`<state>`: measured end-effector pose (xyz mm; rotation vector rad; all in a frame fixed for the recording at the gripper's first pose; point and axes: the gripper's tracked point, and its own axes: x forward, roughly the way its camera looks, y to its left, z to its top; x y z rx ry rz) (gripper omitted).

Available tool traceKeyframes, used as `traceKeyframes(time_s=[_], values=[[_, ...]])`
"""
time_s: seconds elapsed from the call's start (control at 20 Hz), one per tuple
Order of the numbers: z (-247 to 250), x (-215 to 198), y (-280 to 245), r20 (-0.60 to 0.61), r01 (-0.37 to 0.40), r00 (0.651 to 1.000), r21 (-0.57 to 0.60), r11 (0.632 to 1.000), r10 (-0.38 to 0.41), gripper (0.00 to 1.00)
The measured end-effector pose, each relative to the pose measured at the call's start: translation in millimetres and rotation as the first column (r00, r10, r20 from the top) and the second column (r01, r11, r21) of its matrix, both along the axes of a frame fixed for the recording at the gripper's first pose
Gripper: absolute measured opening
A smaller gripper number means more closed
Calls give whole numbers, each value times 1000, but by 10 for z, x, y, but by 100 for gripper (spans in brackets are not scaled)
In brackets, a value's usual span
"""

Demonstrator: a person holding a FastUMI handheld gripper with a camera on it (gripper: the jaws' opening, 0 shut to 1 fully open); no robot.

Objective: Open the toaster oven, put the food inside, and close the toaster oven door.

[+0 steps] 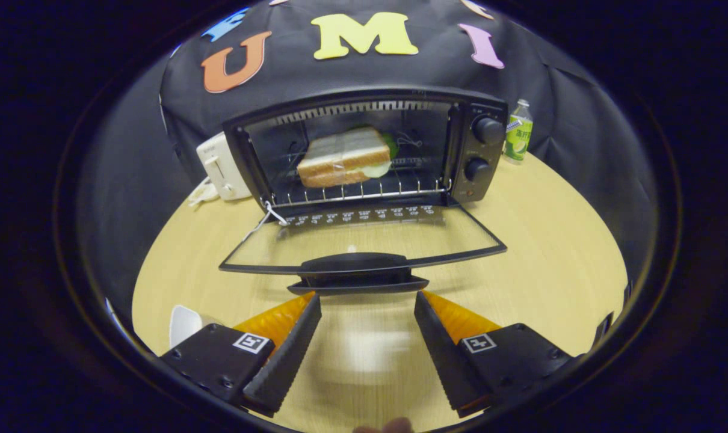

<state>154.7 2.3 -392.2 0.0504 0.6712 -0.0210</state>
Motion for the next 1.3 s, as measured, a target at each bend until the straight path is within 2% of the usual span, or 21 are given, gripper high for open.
traceKeyframes(time_s=[0.1,0.5,0.7,0.85,1.05,1.3], values=[[166,47,10,25,-1,1000,18,1000,0,100],[882,382,85,162,-39,986,-45,998,46,100],[1446,454,32,245,-45,968,-50,998,56,100],[1919,282,26,306,-56,949,-65,996,73,100],[2741,-43,39,417,-59,906,-57,997,78,100],[3665,-469,-40,535,-29,844,-17,999,34,100]])
